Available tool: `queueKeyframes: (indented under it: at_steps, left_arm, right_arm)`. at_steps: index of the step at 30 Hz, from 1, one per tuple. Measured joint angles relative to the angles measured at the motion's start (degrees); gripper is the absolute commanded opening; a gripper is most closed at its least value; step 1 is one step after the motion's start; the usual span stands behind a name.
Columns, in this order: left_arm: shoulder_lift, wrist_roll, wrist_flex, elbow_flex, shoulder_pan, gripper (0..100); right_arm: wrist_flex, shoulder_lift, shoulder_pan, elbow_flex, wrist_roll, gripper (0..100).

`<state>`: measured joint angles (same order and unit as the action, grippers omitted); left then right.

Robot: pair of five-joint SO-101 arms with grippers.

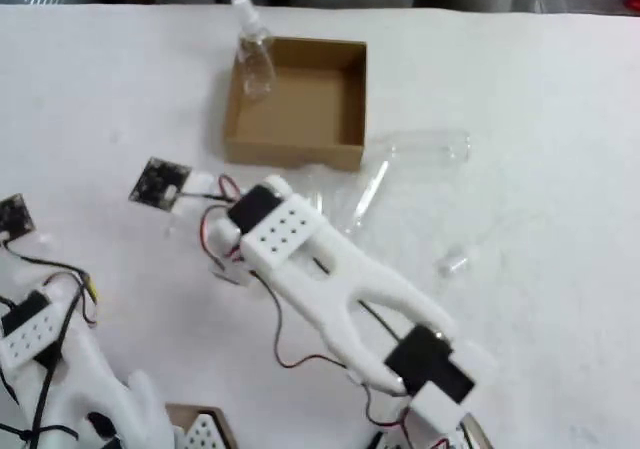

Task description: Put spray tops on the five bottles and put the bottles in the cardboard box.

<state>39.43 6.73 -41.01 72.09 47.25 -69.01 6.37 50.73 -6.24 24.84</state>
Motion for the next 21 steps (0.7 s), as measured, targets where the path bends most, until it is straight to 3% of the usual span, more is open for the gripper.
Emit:
queueKeyframes:
  at_steps: [14,21]
  left_arm:
    - [0.0,-2.5,1.1,0.0,1.0,11]
    - [0.0,-2.5,1.1,0.0,1.0,11]
  right_arm:
    - [1.4,6.4,0.2,0.0,3.6,38.5]
    - [-2.6,4.7,0.0,0.0,5.5,40.9]
